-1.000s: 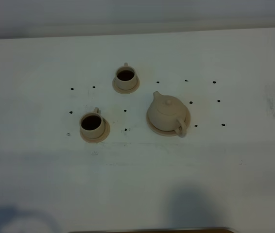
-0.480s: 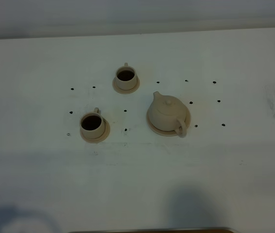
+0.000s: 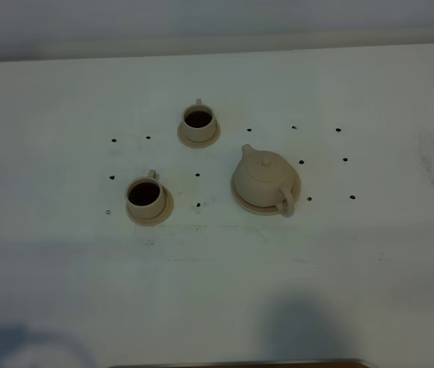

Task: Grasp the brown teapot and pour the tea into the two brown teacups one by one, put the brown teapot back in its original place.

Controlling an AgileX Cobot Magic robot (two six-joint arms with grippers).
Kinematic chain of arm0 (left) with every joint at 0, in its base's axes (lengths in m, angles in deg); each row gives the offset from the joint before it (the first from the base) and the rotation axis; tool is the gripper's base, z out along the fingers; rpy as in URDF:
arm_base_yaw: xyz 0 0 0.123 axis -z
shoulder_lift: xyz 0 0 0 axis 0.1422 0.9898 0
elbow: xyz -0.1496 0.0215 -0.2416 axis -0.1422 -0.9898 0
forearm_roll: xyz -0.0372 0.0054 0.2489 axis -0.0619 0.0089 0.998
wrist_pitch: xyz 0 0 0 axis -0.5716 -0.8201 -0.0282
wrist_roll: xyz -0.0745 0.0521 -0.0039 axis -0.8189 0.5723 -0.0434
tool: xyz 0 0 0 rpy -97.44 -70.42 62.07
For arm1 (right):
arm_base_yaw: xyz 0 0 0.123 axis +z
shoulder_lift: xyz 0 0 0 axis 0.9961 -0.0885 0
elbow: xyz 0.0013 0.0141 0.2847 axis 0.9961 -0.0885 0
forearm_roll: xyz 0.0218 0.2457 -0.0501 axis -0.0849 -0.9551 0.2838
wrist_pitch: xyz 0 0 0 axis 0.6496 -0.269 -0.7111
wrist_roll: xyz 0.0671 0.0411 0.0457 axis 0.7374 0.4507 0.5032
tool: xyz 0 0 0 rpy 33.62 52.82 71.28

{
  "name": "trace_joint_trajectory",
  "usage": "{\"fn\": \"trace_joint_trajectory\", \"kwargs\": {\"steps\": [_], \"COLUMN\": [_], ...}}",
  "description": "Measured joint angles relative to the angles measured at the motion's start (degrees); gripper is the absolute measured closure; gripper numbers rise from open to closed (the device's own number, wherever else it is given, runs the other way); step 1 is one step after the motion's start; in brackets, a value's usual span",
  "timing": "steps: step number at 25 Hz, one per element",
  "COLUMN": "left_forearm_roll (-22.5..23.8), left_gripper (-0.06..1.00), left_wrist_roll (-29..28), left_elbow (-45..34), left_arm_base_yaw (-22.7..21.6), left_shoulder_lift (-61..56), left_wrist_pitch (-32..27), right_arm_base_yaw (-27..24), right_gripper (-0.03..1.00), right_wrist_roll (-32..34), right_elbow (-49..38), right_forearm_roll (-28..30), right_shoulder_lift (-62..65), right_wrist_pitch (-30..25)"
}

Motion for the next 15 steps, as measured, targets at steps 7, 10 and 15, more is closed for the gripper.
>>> {"fn": "trace_joint_trajectory", "kwargs": {"steps": [7, 10, 15], "left_forearm_roll": [0.00, 0.00, 0.00], "left_gripper": [0.64, 0.64, 0.64], "left_wrist_roll": [0.00, 0.00, 0.00], "left_elbow": [0.00, 0.00, 0.00], "left_arm_base_yaw": [0.00, 0.00, 0.00], "left_shoulder_lift": [0.00, 0.00, 0.00], "left_wrist_pitch": [0.00, 0.00, 0.00], "right_arm_base_yaw": [0.00, 0.00, 0.00], "right_gripper": [0.38, 0.38, 0.38], "right_wrist_roll": [0.00, 0.00, 0.00], "right_elbow": [0.00, 0.00, 0.00], "right_forearm_roll": [0.00, 0.00, 0.00], "right_shoulder_lift": [0.00, 0.00, 0.00], "right_wrist_pitch": [0.00, 0.00, 0.00]}}
